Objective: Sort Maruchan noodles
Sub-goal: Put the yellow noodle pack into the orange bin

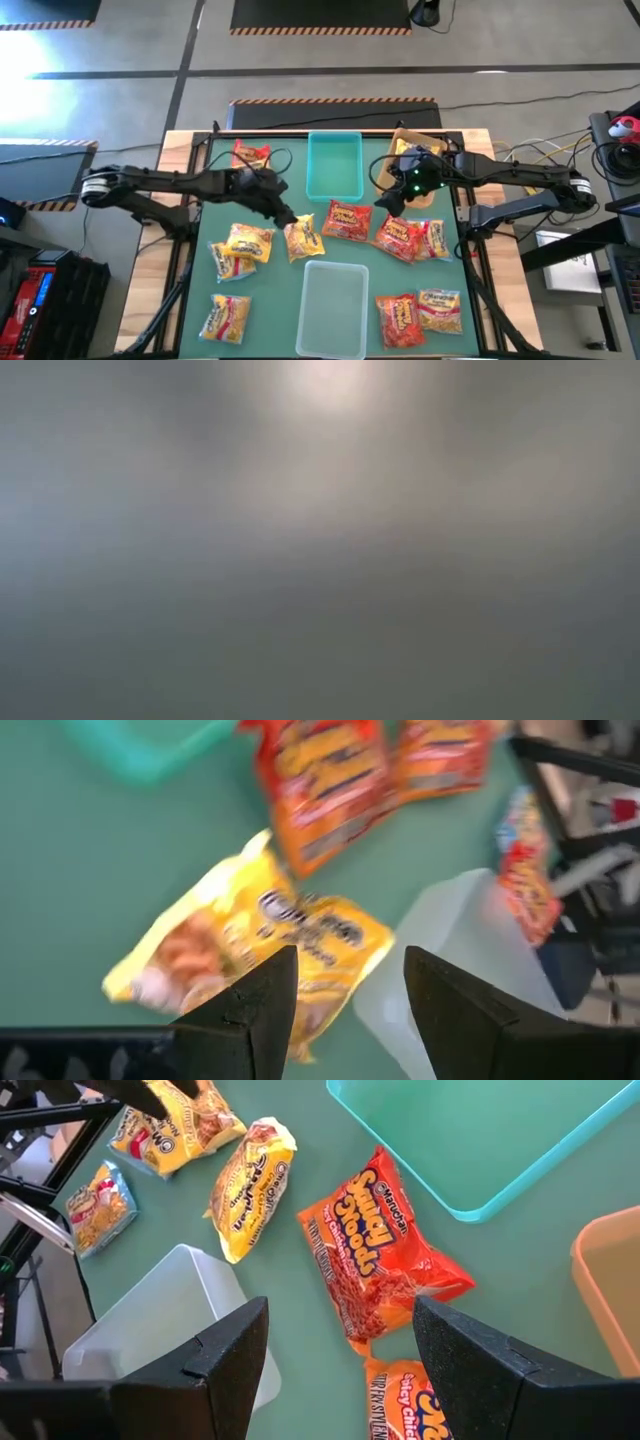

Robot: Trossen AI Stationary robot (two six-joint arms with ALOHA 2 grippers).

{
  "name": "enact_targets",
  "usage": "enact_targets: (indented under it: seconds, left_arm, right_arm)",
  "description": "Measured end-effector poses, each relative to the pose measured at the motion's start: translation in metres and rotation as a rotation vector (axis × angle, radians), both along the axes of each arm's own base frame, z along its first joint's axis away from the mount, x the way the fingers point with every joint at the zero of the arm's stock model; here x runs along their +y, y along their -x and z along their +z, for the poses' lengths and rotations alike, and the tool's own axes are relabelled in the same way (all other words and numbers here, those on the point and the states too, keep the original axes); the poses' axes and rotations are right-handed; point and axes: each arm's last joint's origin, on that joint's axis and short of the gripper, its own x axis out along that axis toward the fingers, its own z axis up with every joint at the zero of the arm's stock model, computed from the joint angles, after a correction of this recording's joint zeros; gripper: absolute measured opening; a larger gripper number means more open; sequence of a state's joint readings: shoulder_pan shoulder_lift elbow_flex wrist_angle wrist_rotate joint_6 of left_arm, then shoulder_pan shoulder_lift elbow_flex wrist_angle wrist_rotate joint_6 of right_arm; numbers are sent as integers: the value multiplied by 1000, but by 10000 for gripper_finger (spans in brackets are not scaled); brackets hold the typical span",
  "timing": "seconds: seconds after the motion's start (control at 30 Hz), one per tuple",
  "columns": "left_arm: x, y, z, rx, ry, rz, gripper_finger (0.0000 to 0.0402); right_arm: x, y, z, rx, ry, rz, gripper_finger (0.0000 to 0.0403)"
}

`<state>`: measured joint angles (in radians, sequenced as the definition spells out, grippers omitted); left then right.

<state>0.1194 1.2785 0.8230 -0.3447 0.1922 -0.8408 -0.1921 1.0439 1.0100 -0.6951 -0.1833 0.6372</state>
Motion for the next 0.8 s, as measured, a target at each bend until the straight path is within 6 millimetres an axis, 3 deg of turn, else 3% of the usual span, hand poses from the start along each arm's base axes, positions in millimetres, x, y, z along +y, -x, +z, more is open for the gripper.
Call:
enact_targets:
  seconds: [0.27,0.53,0.8]
  left_arm:
    - [-11,-9,-22,109,-55,12,168]
    - [-41,-8,-28,141,-78,-9,168]
    - [-49,-4,-60,177,-104,2,168]
  right_arm:
    - [-2,-5,5,-75,17,-4,235]
    - [-2,-5,6,-80,17,-3,235]
    - [-3,-13,8,-141,33,-1,235]
